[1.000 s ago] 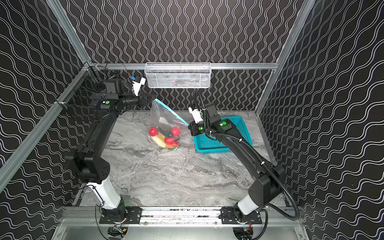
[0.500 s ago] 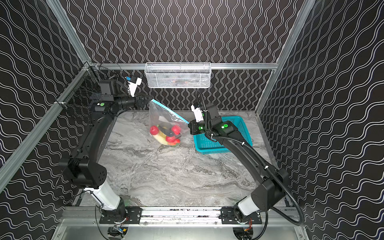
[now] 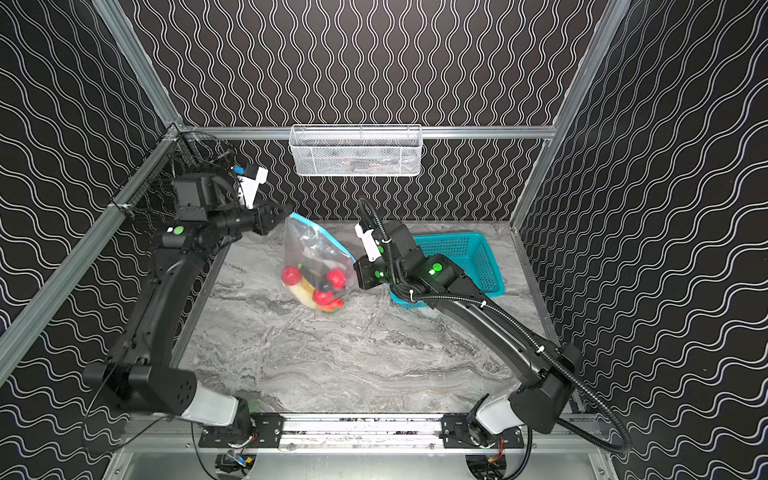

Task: Place the food in the zip-top bag and seal the zipper
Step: 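Lower the sealed bag onto the table and open both grippers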

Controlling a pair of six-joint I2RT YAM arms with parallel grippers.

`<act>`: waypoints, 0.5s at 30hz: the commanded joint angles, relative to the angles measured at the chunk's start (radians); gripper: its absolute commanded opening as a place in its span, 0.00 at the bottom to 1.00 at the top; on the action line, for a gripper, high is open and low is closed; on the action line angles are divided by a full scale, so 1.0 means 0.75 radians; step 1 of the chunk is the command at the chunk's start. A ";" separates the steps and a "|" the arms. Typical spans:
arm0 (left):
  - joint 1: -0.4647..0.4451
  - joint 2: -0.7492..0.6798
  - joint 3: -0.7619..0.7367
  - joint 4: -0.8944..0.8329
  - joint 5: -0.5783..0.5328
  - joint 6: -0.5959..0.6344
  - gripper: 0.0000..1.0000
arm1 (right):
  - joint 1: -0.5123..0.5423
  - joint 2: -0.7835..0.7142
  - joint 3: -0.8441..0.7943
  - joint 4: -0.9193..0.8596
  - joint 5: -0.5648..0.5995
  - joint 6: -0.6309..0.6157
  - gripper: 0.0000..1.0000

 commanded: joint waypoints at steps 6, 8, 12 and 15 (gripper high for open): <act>0.001 -0.168 -0.148 -0.160 -0.084 0.017 0.00 | 0.037 -0.054 -0.070 -0.011 0.139 0.120 0.00; 0.001 -0.177 -0.183 -0.196 -0.084 0.040 0.00 | 0.037 -0.047 -0.077 -0.014 0.154 0.115 0.00; 0.004 -0.178 -0.300 -0.184 -0.135 0.073 0.00 | 0.035 0.019 -0.072 0.007 0.193 0.109 0.00; 0.005 -0.125 -0.354 -0.110 -0.167 0.086 0.00 | 0.029 0.140 0.001 -0.008 0.246 0.090 0.00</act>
